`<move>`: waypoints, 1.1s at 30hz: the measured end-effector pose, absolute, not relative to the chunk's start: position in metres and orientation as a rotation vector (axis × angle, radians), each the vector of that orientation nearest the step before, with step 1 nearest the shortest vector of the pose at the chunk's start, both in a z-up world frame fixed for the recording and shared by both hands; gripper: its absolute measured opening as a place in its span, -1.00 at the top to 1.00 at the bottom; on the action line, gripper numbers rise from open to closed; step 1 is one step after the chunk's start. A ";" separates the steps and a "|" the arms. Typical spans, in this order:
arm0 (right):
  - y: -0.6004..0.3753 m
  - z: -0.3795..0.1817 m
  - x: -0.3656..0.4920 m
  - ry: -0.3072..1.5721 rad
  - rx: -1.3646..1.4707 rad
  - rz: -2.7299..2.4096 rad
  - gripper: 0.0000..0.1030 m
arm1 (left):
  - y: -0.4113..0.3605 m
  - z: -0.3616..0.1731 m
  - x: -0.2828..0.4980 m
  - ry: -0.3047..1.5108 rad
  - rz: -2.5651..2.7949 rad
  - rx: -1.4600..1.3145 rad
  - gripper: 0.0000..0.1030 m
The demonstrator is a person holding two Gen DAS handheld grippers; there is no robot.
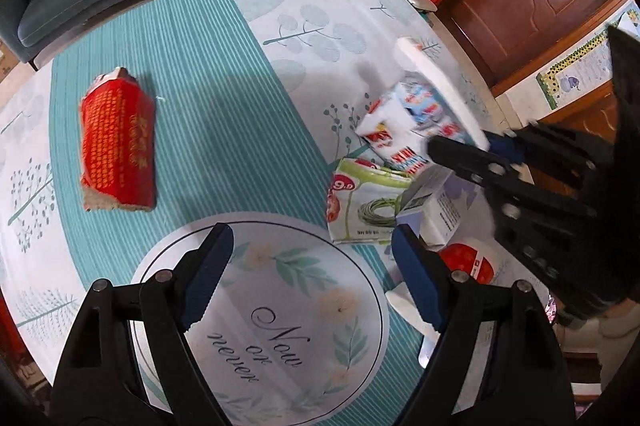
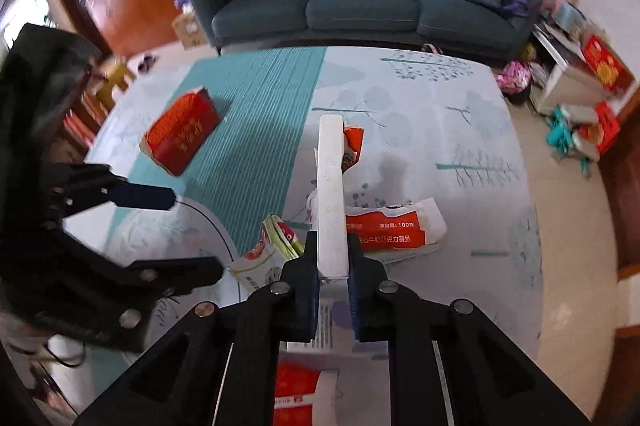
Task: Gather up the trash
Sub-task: 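Grasp the green-white snack wrapper with the left tool while the right tool grasps the white box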
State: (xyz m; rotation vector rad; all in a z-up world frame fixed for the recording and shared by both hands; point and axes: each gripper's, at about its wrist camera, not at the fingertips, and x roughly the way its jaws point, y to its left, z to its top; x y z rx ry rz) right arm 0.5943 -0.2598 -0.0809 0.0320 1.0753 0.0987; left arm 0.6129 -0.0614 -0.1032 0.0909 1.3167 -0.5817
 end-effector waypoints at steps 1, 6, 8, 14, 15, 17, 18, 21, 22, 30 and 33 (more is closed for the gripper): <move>-0.262 -0.078 0.589 1.066 0.052 0.090 0.77 | -0.063 -0.104 0.614 1.318 -0.586 0.091 -0.54; -0.286 -0.073 0.568 1.030 0.167 0.038 0.77 | -0.081 -0.113 0.620 1.305 -0.633 0.127 -0.54; -0.295 -0.072 0.561 1.019 0.208 0.023 0.77 | -0.089 -0.118 0.622 1.291 -0.663 0.144 -0.54; -0.308 -0.072 0.546 1.000 0.255 -0.001 0.77 | -0.108 -0.134 0.628 1.262 -0.770 0.201 -0.54; -0.309 -0.072 0.545 0.997 0.260 -0.004 0.77 | -0.111 -0.137 0.628 1.261 -0.791 0.213 -0.54; -0.311 -0.072 0.541 0.992 0.274 -0.012 0.77 | -0.115 -0.141 0.627 1.247 -0.837 0.233 -0.53; -0.312 -0.073 0.539 0.990 0.282 -0.015 0.77 | -0.116 -0.142 0.627 1.242 -0.852 0.242 -0.47; -0.313 -0.074 0.536 0.987 0.297 -0.022 0.77 | -0.122 -0.144 0.626 1.216 -0.881 0.276 -0.10; -0.312 -0.074 0.534 0.984 0.301 -0.023 0.77 | -0.123 -0.144 0.626 1.211 -0.890 0.283 -0.03; -0.303 -0.069 0.534 0.953 0.291 -0.019 0.77 | -0.112 -0.135 0.623 1.175 -0.842 0.222 0.20; -0.298 -0.063 0.533 0.933 0.285 -0.015 0.77 | -0.096 -0.120 0.623 1.162 -0.794 0.173 0.25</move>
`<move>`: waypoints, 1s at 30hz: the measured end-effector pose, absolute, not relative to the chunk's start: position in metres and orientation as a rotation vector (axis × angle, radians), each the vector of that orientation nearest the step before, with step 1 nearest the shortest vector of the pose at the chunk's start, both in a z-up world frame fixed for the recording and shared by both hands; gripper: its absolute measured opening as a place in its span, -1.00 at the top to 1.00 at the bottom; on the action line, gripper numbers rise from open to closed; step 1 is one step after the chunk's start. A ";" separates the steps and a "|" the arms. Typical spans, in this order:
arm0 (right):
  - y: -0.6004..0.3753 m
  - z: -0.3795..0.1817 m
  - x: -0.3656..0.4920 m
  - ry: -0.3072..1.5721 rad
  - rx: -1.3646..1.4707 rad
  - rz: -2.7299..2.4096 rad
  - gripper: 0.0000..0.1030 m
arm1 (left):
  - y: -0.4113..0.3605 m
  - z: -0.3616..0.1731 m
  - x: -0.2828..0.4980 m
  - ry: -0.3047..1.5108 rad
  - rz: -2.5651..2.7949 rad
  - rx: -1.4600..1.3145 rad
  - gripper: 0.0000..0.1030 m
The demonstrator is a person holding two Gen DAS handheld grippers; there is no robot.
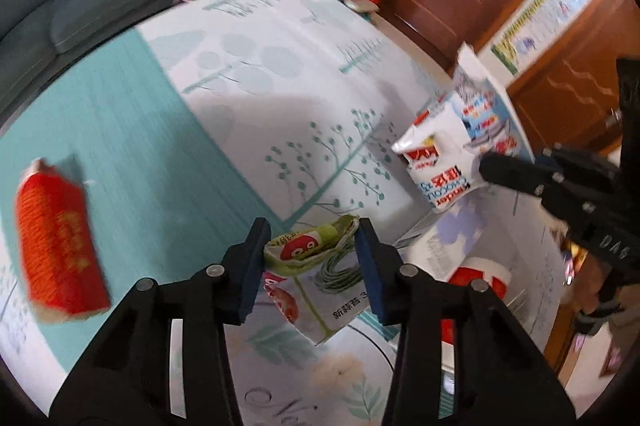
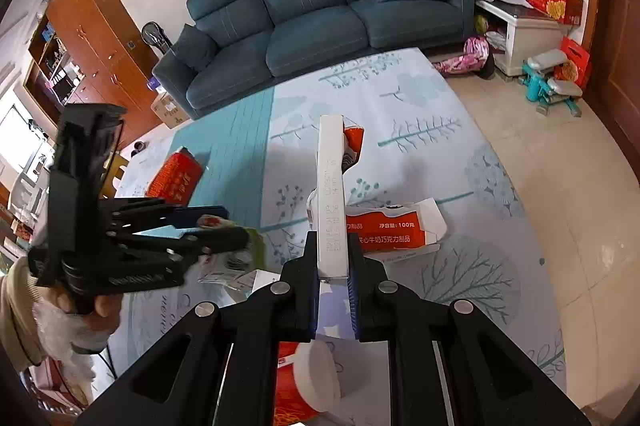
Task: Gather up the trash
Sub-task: 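Grasp the green-white snack wrapper with the left tool while the right tool grasps the white box, then carry the snack wrapper and white box down over the trash bin with both tools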
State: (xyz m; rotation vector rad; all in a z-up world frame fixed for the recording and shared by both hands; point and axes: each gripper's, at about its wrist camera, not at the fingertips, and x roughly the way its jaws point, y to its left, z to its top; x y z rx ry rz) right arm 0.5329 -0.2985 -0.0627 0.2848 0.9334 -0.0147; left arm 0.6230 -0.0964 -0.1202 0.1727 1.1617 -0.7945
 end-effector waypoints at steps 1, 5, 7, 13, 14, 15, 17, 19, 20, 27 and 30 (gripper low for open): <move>-0.296 -0.060 0.532 0.924 0.281 -0.015 0.77 | -0.090 -0.114 0.622 1.160 -0.780 0.150 0.26; -0.285 -0.045 0.523 0.882 0.256 -0.005 0.77 | -0.067 -0.096 0.617 1.174 -0.744 0.058 0.27; -0.277 -0.034 0.519 0.863 0.239 0.006 0.77 | -0.057 -0.088 0.613 1.177 -0.719 0.023 0.28; -0.253 0.003 0.484 0.804 0.220 0.045 0.77 | -0.031 -0.061 0.591 1.178 -0.640 -0.044 0.29; -0.249 0.008 0.477 0.799 0.222 0.052 0.77 | -0.028 -0.056 0.585 1.176 -0.626 -0.047 0.29; -0.245 0.013 0.467 0.796 0.225 0.061 0.77 | -0.023 -0.050 0.576 1.172 -0.603 -0.048 0.29; -0.236 0.023 0.445 0.787 0.230 0.080 0.77 | -0.015 -0.043 0.562 1.168 -0.568 -0.051 0.29; -0.226 0.032 0.420 0.784 0.231 0.103 0.77 | -0.008 -0.034 0.543 1.159 -0.531 -0.058 0.29; -0.222 0.036 0.408 0.781 0.233 0.112 0.77 | -0.005 -0.030 0.533 1.152 -0.513 -0.053 0.29; -0.201 0.051 0.300 0.788 0.264 0.200 0.77 | 0.003 -0.015 0.444 1.161 -0.428 -0.034 0.29; -0.197 0.052 0.248 0.797 0.267 0.244 0.77 | 0.001 -0.009 0.399 1.165 -0.405 -0.035 0.29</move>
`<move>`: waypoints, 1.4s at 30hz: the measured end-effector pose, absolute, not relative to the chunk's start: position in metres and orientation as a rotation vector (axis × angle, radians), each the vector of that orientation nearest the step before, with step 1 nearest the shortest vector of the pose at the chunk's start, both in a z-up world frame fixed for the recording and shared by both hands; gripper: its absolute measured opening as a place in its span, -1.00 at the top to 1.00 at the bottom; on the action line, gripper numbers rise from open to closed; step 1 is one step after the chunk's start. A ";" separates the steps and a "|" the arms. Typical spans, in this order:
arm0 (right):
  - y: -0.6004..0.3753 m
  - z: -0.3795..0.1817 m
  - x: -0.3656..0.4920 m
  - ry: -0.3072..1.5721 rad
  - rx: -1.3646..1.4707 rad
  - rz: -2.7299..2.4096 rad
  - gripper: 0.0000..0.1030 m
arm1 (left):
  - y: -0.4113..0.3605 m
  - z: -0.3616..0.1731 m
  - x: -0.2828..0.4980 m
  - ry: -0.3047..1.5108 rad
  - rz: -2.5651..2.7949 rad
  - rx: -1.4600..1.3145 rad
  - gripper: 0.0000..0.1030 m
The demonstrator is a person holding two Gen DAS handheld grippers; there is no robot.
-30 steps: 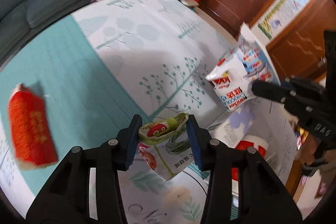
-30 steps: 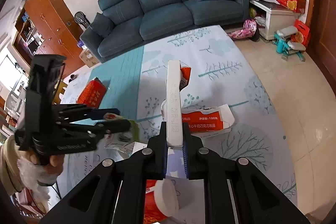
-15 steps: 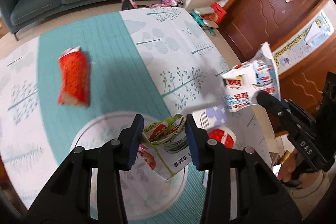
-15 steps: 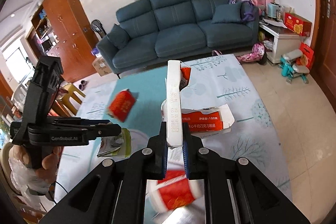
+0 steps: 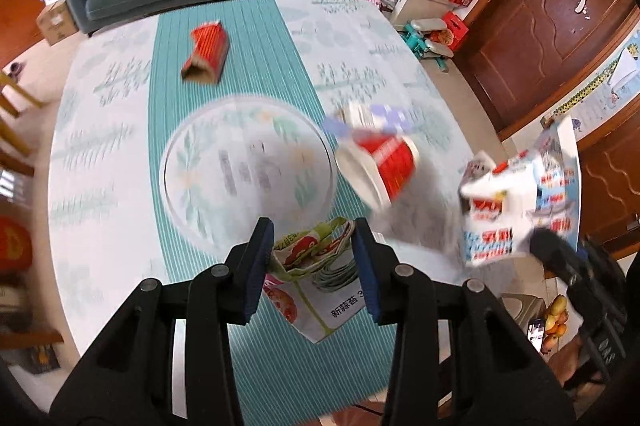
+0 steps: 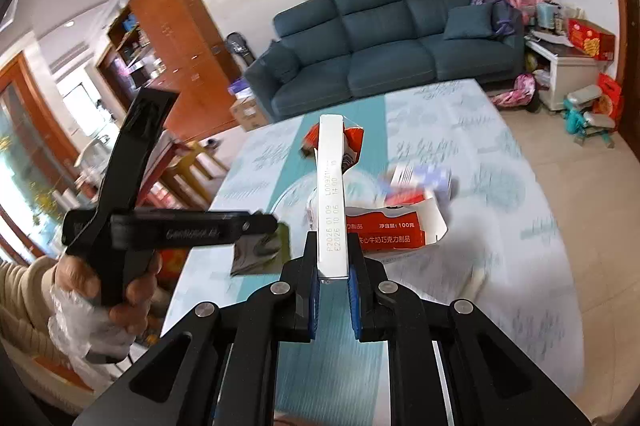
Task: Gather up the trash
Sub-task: 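Carry the snack wrapper and white box down over the trash bin with both tools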
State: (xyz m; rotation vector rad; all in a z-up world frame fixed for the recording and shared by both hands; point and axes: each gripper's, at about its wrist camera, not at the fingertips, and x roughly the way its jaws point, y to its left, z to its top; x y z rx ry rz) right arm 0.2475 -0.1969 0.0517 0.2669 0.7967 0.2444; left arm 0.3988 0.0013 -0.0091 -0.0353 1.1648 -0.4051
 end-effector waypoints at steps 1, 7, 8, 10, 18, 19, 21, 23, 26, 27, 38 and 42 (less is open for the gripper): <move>-0.196 0.052 0.231 0.796 0.264 0.257 0.77 | 0.001 -0.007 0.382 1.163 -0.395 -0.038 0.29; -0.207 0.054 0.118 0.795 0.260 0.316 0.77 | -0.011 0.007 0.280 1.131 -0.326 -0.061 0.29; -0.210 0.053 0.099 0.799 0.264 0.322 0.77 | -0.013 0.008 0.266 1.129 -0.315 -0.066 0.29; -0.217 0.048 0.070 0.812 0.271 0.329 0.77 | -0.021 0.009 0.231 1.132 -0.291 -0.075 0.29; -0.234 0.014 -0.021 0.904 0.324 0.347 0.77 | -0.046 -0.003 0.120 1.164 -0.226 -0.070 0.29; -0.235 0.007 -0.030 0.921 0.340 0.345 0.77 | -0.048 -0.006 0.109 1.175 -0.220 -0.069 0.29; -0.238 -0.005 -0.034 0.943 0.367 0.342 0.77 | -0.049 -0.012 0.092 1.189 -0.211 -0.063 0.29; -0.240 -0.023 -0.036 0.971 0.400 0.334 0.77 | -0.052 -0.019 0.077 1.200 -0.204 -0.040 0.29; -0.242 -0.054 -0.038 1.009 0.440 0.312 0.77 | -0.058 -0.037 0.060 1.226 -0.204 -0.002 0.29; -0.243 -0.066 -0.038 1.023 0.457 0.304 0.77 | -0.058 -0.043 0.059 1.233 -0.205 0.010 0.29; -0.254 -0.242 -0.021 1.163 0.637 0.149 0.77 | -0.069 -0.178 0.049 1.342 -0.249 0.052 0.29; -0.257 -0.309 -0.019 1.195 0.678 0.090 0.77 | -0.076 -0.246 0.054 1.365 -0.261 0.077 0.29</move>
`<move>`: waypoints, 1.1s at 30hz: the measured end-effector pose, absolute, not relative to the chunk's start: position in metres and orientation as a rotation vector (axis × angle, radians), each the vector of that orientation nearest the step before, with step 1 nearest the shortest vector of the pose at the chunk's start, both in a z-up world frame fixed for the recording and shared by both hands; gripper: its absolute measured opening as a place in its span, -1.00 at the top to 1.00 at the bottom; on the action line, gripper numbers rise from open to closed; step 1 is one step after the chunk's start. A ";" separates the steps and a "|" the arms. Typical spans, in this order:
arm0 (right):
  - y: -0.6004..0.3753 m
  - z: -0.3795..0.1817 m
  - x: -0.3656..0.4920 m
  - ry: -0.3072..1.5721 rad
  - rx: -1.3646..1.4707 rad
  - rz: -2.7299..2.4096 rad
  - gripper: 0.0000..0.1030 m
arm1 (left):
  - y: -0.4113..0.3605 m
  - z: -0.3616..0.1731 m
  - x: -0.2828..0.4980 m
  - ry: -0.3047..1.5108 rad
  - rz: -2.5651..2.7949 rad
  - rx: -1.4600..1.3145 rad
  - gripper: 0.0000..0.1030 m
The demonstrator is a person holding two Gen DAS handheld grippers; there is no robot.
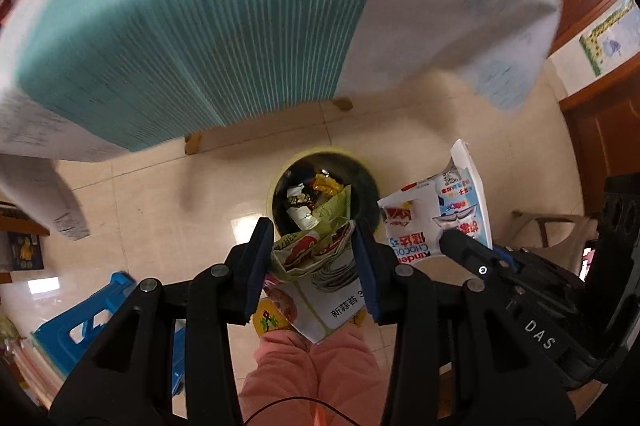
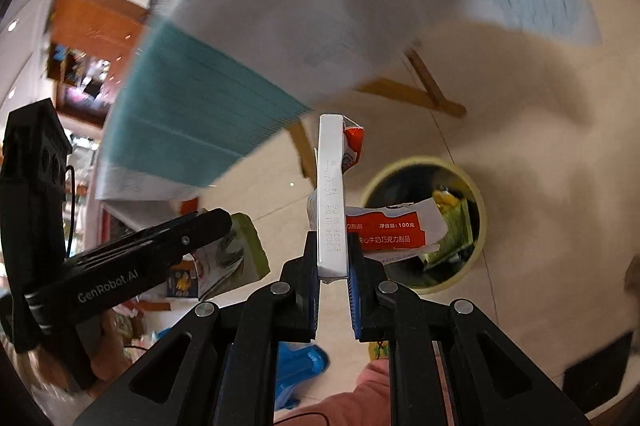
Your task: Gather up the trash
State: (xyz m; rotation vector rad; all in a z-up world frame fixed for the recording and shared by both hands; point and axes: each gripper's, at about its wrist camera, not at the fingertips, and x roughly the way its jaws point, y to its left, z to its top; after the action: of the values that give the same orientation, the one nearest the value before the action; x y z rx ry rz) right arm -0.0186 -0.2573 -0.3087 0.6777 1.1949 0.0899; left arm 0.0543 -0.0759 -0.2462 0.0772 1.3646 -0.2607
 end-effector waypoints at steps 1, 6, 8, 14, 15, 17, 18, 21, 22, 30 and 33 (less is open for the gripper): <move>-0.257 -0.320 -0.018 1.200 0.681 0.083 0.77 | -0.077 -0.260 0.056 1.365 -0.259 0.081 0.29; -0.255 -0.396 -0.008 1.249 0.677 0.033 0.77 | -0.088 -0.331 0.071 1.368 -0.259 0.080 0.29; -0.257 -0.419 -0.007 1.263 0.681 0.016 0.77 | -0.093 -0.356 0.077 1.363 -0.269 0.068 0.28; -0.264 -0.477 0.000 1.299 0.713 -0.014 0.77 | -0.106 -0.415 0.093 1.362 -0.289 0.060 0.25; -0.264 -0.484 0.002 1.305 0.717 -0.014 0.76 | -0.109 -0.423 0.095 1.364 -0.292 0.064 0.23; -0.265 -0.495 0.000 1.316 0.725 -0.015 0.69 | -0.113 -0.438 0.098 1.377 -0.302 0.071 0.17; -0.265 -0.500 0.001 1.319 0.730 -0.021 0.49 | -0.114 -0.441 0.099 1.383 -0.304 0.077 0.16; -0.268 -0.502 0.000 1.308 0.742 -0.031 0.28 | -0.117 -0.455 0.101 1.405 -0.297 0.106 -0.13; -0.269 -0.502 0.001 1.309 0.742 -0.035 0.27 | -0.118 -0.459 0.101 1.405 -0.292 0.108 -0.26; -0.277 -0.494 0.001 1.298 0.706 -0.072 0.23 | -0.112 -0.456 0.099 1.393 -0.242 0.096 -0.55; -0.280 -0.483 -0.003 1.300 0.694 -0.091 0.23 | -0.107 -0.445 0.095 1.385 -0.228 0.086 -0.55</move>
State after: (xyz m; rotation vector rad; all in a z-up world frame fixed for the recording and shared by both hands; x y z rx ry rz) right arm -0.0028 -0.2803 -0.4833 0.6936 1.2996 -0.0906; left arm 0.0954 -0.1067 -0.4452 0.0855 1.3848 -0.2278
